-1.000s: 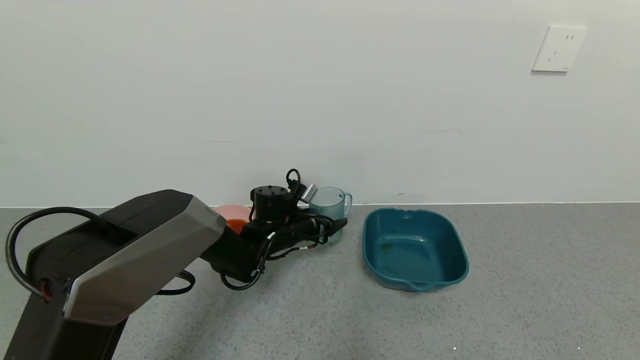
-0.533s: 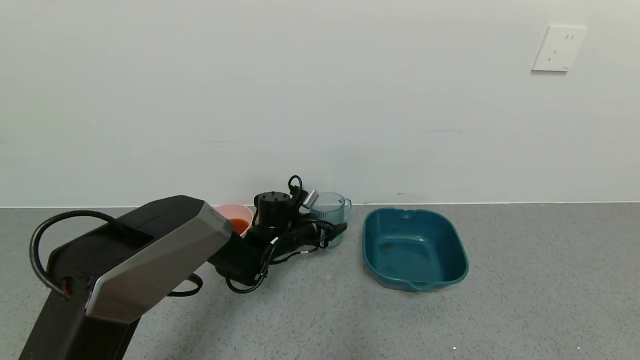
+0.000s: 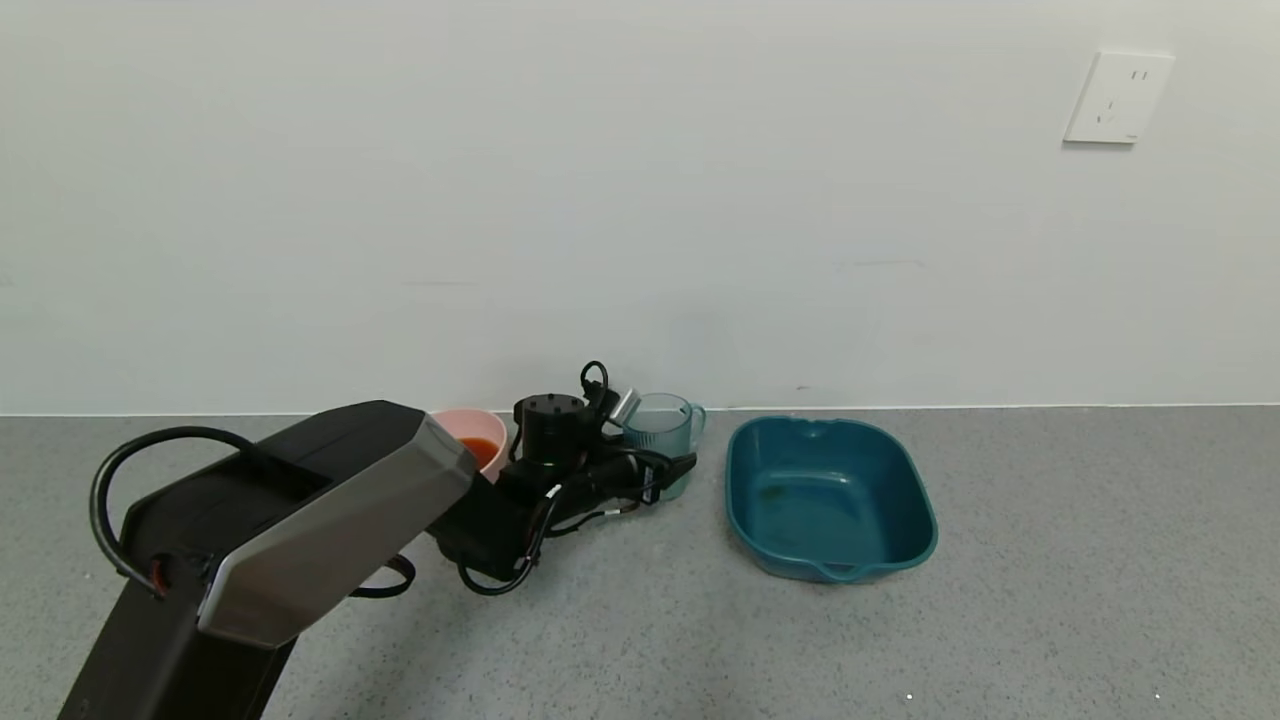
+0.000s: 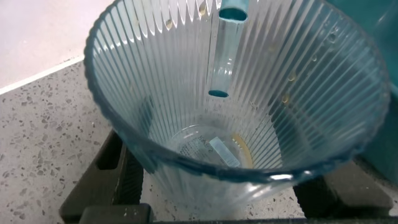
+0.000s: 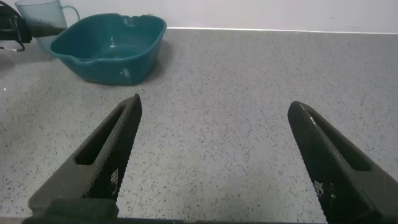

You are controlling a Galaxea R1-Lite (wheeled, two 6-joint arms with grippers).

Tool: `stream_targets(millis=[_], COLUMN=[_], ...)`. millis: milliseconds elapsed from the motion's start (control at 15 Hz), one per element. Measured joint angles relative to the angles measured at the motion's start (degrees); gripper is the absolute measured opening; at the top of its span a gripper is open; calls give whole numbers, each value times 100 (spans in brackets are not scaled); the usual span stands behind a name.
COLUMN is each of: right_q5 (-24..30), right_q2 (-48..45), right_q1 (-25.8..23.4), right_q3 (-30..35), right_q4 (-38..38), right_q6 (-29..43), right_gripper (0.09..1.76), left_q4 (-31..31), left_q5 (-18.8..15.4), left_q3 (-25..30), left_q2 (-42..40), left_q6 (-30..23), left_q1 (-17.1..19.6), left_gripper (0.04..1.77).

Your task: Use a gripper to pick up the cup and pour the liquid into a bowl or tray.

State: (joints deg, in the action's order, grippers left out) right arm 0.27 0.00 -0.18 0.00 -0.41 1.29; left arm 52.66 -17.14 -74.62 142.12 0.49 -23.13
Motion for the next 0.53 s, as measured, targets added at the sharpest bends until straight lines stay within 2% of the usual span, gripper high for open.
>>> stream_targets(millis=[533], right_q5=[-2], right_q2=[0], right_q1=[0], right_q3=[0], right_q4=[0], right_q6=[2], right_gripper=[171], left_q4=[89], left_q5=[37], left_q3=[-13], left_q2=[102], left_q6=[48], left_q1=[-22], left_gripper=[131])
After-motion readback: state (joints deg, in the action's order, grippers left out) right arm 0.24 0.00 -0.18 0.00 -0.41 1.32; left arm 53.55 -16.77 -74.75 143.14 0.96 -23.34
